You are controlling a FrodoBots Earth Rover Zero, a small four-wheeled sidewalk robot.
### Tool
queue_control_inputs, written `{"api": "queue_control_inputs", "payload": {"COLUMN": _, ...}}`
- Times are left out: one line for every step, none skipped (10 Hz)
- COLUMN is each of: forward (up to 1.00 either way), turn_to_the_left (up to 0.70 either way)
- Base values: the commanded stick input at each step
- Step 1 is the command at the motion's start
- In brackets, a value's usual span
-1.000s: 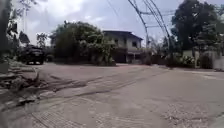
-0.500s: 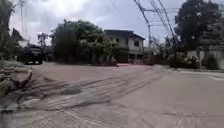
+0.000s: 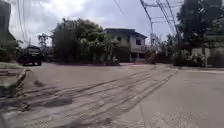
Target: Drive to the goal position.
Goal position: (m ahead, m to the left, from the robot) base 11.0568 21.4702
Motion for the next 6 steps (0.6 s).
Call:
{"api": "queue_control_inputs", "payload": {"forward": 0.95, "turn_to_the_left": 0.1}}
{"api": "queue_control_inputs", "payload": {"forward": 0.95, "turn_to_the_left": 0.11}}
{"api": "queue_control_inputs", "payload": {"forward": 0.95, "turn_to_the_left": 0.18}}
{"api": "queue_control_inputs", "payload": {"forward": 0.95, "turn_to_the_left": 0.28}}
{"api": "queue_control_inputs", "payload": {"forward": 0.95, "turn_to_the_left": 0.32}}
{"api": "queue_control_inputs", "payload": {"forward": 0.95, "turn_to_the_left": 0.34}}
